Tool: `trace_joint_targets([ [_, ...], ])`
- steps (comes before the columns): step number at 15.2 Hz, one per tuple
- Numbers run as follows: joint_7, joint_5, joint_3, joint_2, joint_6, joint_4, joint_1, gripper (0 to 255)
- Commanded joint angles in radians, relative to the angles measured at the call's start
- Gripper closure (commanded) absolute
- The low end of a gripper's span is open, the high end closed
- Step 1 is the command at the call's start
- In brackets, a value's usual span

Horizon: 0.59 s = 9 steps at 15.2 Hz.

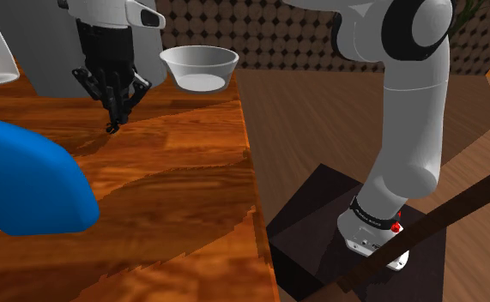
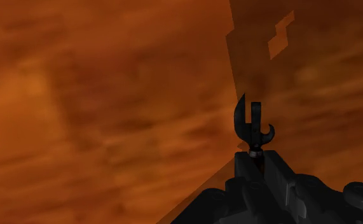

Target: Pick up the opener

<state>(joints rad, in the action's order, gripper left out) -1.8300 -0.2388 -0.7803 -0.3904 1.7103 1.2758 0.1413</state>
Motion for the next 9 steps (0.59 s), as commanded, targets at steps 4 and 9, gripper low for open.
trace_joint_targets([
  [4, 0.000, 0.000, 0.000, -0.001, 0.000, 0.000, 0.000, 255],
  [9, -0.002, -0.014, 0.003, -0.020, -0.065, -0.084, 0.026, 255],
])
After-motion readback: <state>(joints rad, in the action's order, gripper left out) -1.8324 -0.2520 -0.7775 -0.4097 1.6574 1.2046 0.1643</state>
